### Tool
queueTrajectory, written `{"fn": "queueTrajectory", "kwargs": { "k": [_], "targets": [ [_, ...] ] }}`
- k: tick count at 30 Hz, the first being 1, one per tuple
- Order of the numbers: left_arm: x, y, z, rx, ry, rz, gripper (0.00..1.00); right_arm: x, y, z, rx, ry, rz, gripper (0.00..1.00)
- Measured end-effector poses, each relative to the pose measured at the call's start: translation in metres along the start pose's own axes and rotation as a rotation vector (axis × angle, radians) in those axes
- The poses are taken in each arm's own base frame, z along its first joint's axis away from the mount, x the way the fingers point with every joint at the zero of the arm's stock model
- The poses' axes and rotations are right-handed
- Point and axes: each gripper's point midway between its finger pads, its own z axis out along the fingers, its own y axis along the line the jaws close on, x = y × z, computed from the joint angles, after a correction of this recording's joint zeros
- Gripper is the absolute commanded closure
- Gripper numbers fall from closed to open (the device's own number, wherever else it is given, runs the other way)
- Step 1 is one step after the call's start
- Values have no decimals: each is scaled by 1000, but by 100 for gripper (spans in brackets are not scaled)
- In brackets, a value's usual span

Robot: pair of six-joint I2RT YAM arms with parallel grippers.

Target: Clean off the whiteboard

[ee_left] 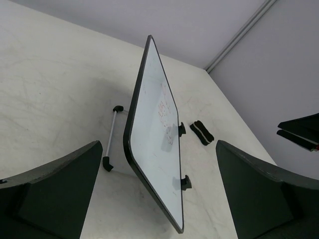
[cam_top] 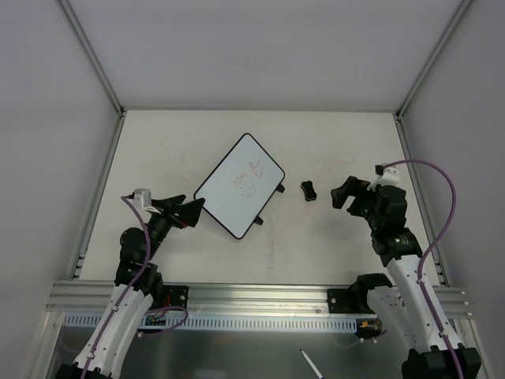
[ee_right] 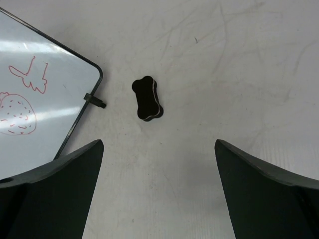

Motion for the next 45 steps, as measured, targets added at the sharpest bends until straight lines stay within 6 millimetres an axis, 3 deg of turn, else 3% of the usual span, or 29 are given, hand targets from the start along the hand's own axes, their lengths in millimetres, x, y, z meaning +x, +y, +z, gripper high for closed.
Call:
{"fn": "queueTrajectory", "kwargs": {
  "k": [14, 22, 25, 30, 39, 45],
  "targets": [
    [15, 13, 0, -53, 57, -14, 1, 29, -11, 12, 47, 156, -7, 1],
    [26, 21, 0, -86, 103, -26, 1, 29, 3, 20, 10, 240, -86, 1],
    [37, 29, 0, -117, 147, -38, 1, 29, 10, 31, 2, 285, -114, 1],
    [45, 34, -1, -138, 180, -48, 1, 47, 23, 53, -2, 403, -175, 6],
    [46, 34, -1, -136, 185, -47, 1, 50, 28, 97, 33, 493, -206, 23],
    [42, 22, 2, -71, 175, -46, 1, 57, 29, 122, 47, 543, -224, 23]
  ]
}}
